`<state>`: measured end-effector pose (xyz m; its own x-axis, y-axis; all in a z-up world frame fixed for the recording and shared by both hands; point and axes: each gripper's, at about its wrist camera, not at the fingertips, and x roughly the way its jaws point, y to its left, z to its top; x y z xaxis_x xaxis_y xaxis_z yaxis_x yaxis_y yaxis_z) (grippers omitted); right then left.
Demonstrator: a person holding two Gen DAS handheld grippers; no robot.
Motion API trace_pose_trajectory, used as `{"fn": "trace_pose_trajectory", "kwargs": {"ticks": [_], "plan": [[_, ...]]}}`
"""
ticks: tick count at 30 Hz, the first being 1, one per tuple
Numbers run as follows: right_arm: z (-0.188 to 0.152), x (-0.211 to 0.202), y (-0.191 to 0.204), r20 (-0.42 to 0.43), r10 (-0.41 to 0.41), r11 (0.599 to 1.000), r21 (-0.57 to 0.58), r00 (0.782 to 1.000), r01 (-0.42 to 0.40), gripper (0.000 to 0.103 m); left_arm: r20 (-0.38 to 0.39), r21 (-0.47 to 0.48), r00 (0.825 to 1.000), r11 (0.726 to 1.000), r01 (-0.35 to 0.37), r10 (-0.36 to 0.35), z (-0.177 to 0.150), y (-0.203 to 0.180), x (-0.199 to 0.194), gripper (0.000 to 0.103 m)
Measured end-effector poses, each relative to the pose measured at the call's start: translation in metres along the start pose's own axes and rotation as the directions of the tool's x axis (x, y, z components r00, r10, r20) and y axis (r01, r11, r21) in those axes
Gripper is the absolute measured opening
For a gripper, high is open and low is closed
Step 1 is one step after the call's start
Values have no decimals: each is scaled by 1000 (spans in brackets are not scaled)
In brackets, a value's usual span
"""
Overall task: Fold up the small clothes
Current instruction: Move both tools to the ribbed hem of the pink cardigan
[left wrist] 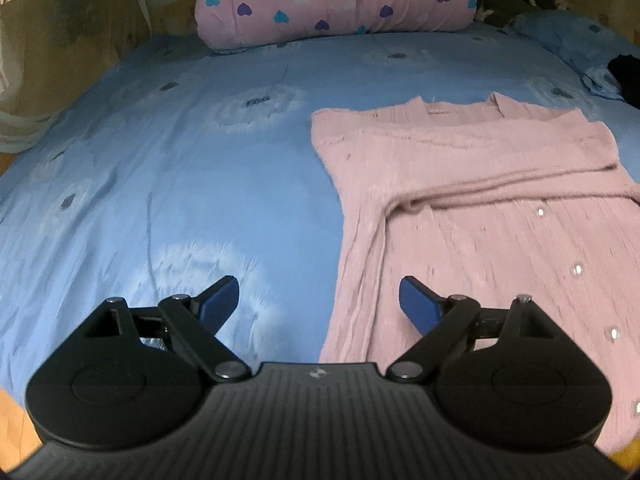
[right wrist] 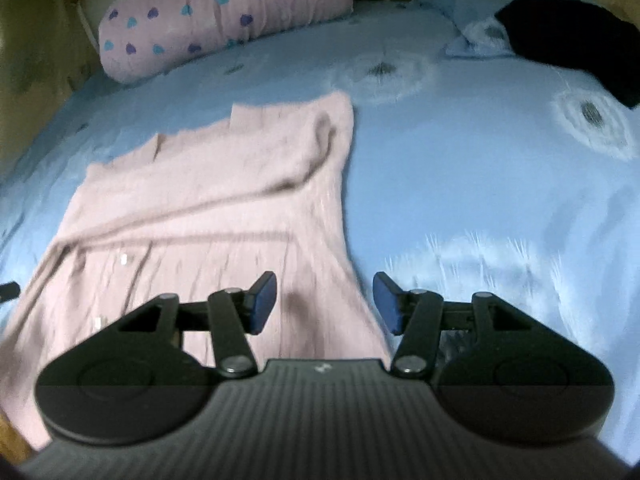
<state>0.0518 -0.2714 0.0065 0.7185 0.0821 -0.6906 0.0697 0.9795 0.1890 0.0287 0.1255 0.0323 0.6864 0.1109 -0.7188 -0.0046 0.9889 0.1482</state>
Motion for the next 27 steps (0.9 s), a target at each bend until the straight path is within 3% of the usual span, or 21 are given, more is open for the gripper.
{"fn": "trace_pose_trajectory", "kwargs": {"ticks": [17, 27], "plan": [[-51, -54, -7, -47, -51, 998, -44, 998, 49, 55, -79, -35, 994, 997, 70, -73, -61, 5, -26, 90], [-56, -90, -20, -57, -89, 993, -80, 994, 85, 55, -70, -42, 993, 995, 88, -90, -62, 5, -35, 90]]}}
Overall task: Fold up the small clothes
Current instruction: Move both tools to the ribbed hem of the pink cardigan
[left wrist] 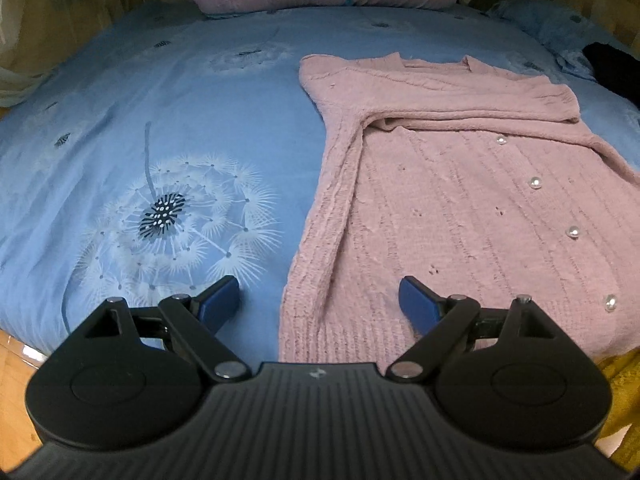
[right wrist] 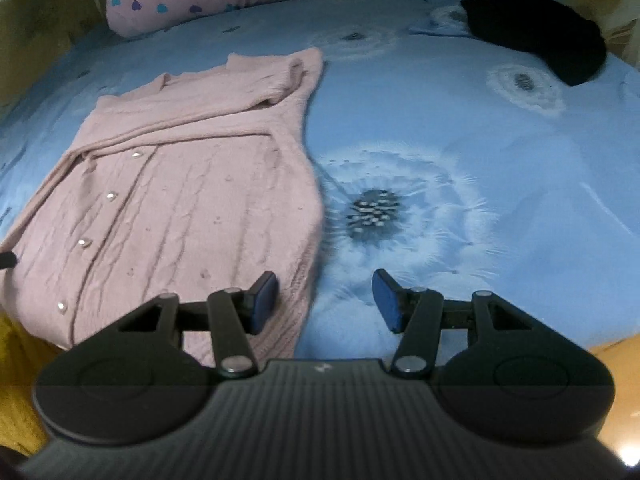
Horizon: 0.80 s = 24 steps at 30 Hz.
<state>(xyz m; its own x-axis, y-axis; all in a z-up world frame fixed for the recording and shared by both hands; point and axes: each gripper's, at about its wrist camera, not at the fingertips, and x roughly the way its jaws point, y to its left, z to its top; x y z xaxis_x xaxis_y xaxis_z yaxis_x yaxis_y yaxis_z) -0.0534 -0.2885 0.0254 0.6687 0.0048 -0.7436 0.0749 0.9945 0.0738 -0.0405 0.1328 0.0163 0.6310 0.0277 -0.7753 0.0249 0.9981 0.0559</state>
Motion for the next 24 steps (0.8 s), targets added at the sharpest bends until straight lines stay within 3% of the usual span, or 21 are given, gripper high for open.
{"fn": "trace_pose_trajectory", "kwargs": {"ticks": [3, 7, 18, 21, 24], "plan": [[2, -4, -7, 25, 14, 1000, 25, 1000, -15, 55, -4, 9, 1000, 1000, 26, -26, 1, 0, 3, 83], [7, 9, 0, 23, 83, 995, 46, 996, -84, 55, -15, 23, 999, 999, 35, -35, 2, -2, 10, 67], [5, 33, 11, -23, 126, 992, -26, 992, -127, 56, -68, 79, 993, 991, 106, -101, 4, 1, 20, 67], [3, 36, 10, -35, 135, 989, -53, 990, -136, 56, -97, 41, 987, 990, 136, -132, 7, 7, 26, 67], [2, 34, 15, -41, 127, 986, -105, 991, -131, 52, -108, 52, 981, 984, 169, -163, 7, 6, 18, 56]]}}
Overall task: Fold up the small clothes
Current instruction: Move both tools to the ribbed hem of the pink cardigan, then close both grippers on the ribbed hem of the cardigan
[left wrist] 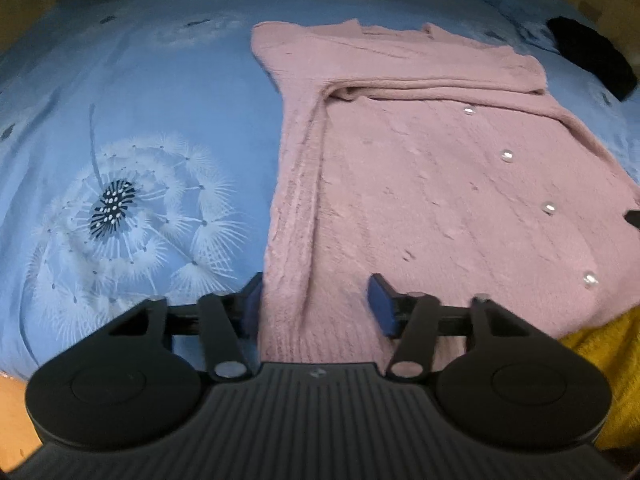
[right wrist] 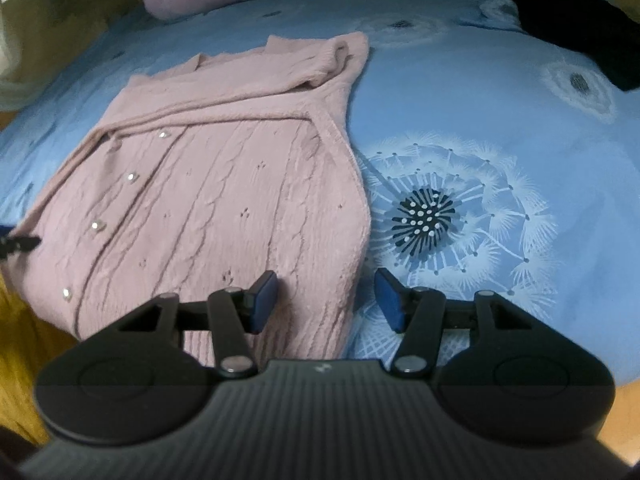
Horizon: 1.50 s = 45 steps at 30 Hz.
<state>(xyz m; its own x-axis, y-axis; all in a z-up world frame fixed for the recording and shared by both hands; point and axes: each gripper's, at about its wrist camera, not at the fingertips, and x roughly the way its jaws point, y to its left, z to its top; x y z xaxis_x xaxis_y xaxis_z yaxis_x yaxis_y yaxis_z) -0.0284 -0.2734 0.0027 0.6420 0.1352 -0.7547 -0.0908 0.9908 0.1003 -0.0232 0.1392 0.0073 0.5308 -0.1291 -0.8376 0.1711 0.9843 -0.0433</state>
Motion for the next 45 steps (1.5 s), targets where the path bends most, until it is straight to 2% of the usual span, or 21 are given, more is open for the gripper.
{"fn": "trace_pose_trajectory", "kwargs": {"ticks": [2, 4, 9, 13, 19, 21, 22, 23, 24, 25, 27, 32, 36, 37, 38, 41, 44, 45], "plan": [[-1, -4, 2, -5, 17, 1000, -20, 1000, -17, 46, -1, 16, 1000, 1000, 16, -16, -3, -2, -5, 55], [-2, -8, 1, -11, 34, 999, -38, 999, -34, 44, 1, 21, 1000, 1000, 13, -13, -6, -3, -9, 55], [1, -3, -11, -22, 86, 996, 10, 996, -85, 44, -16, -3, 1000, 1000, 22, -22, -3, 2, 3, 57], [2, 3, -18, -17, 138, 990, 41, 990, -138, 44, -30, -50, 997, 997, 63, -64, 3, 10, 9, 59], [7, 8, -19, -29, 174, 985, 0, 984, -174, 44, -57, -66, 996, 995, 70, -74, 6, 10, 8, 60], [9, 7, -17, -35, 166, 986, -15, 985, -167, 43, -60, -71, 995, 995, 72, -76, 7, 8, 4, 49], [10, 5, -15, -37, 166, 986, -24, 985, -167, 31, -58, -85, 994, 993, 88, -93, 6, 9, 2, 41], [12, 3, -16, -41, 185, 982, -18, 982, -186, 13, -55, -102, 992, 989, 111, -117, 6, 11, -1, 39], [14, -1, -18, -42, 230, 973, 10, 972, -229, 12, -48, -108, 991, 987, 120, -126, 5, 11, -2, 39], [14, -3, -17, -42, 250, 968, 13, 967, -249, 12, -47, -104, 991, 988, 116, -122, 3, 11, -2, 39], [12, -2, -11, -63, 221, 975, -23, 973, -223, 12, -44, -99, 992, 989, 110, -115, 1, 10, 0, 39], [10, 4, -15, -78, 228, 974, 13, 971, -227, 14, -45, -55, 994, 994, 95, -97, 0, 5, 3, 42], [7, 6, -12, -78, 226, 974, 6, 971, -227, 14, -55, -83, 993, 991, 102, -107, 3, 8, 5, 41], [7, 6, -12, -81, 226, 974, 5, 971, -227, 13, -56, -86, 993, 991, 103, -108, 4, 8, 5, 39], [8, 6, -12, -87, 228, 974, 8, 970, -228, 14, -59, -95, 992, 990, 106, -112, 4, 9, 5, 31], [13, 4, -17, -87, 264, 964, 45, 961, -261, 12, -62, -147, 985, 978, 150, -160, 8, 13, 4, 18], [17, -1, -23, -40, 373, 922, 132, 927, -365, 10, -44, -235, 966, 942, 239, -256, 9, 18, 1, 16], [19, -3, -25, -15, 404, 904, 160, 915, -397, 10, -28, -271, 953, 920, 284, -303, 10, 21, 0, 16]]}}
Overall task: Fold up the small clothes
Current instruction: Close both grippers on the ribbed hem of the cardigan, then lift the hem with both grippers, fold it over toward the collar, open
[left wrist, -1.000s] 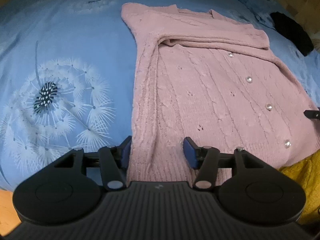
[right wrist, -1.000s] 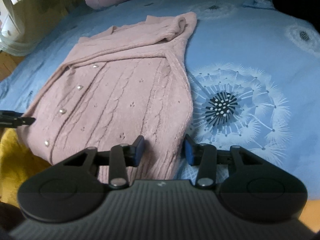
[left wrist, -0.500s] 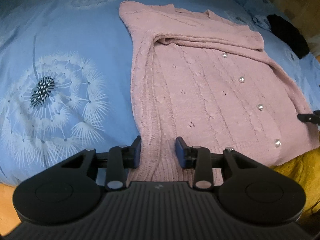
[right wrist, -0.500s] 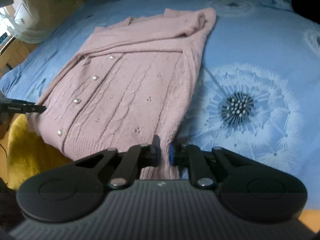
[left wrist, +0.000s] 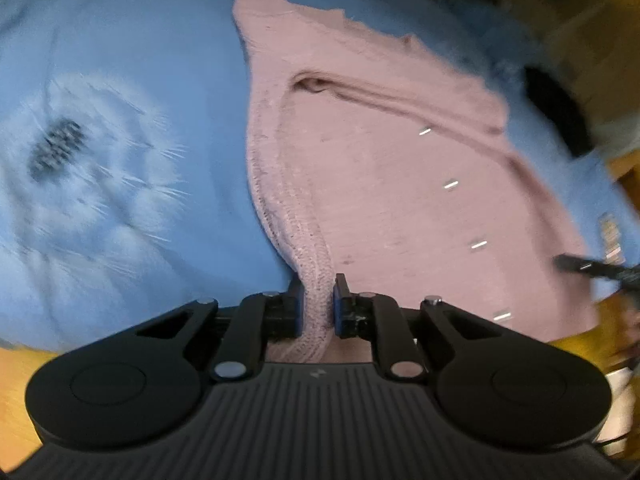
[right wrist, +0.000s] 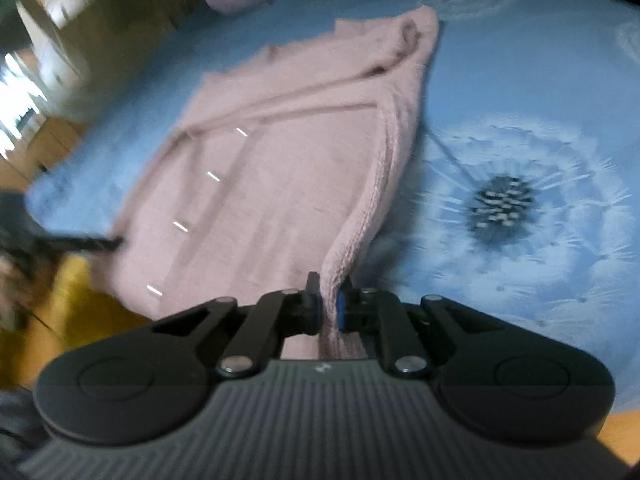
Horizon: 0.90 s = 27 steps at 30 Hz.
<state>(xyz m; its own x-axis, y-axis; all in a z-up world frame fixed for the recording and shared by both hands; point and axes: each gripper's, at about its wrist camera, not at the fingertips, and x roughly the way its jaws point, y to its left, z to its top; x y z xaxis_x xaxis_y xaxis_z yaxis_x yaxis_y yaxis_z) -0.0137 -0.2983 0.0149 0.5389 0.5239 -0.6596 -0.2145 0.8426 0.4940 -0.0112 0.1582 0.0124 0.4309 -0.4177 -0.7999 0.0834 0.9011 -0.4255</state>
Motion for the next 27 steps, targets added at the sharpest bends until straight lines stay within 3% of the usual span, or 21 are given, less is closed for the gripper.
{"fn": "trace_pose_trajectory", "kwargs": {"ticks": [6, 12, 23, 27], "plan": [[19, -7, 2, 123, 157, 979, 110, 980, -171, 10, 84, -93, 983, 981, 172, -164, 14, -6, -19, 15], [39, -4, 4, 246, 231, 947, 164, 941, -275, 10, 191, -144, 958, 960, 242, -213, 34, -12, -33, 15], [90, 12, -9, 414, 240, 901, 241, 878, -360, 10, 364, -193, 909, 938, 288, -204, 99, -13, -54, 12], [114, 19, -23, 463, 203, 887, 286, 862, -363, 10, 376, -234, 914, 940, 250, -150, 136, -5, -48, 12]]}}
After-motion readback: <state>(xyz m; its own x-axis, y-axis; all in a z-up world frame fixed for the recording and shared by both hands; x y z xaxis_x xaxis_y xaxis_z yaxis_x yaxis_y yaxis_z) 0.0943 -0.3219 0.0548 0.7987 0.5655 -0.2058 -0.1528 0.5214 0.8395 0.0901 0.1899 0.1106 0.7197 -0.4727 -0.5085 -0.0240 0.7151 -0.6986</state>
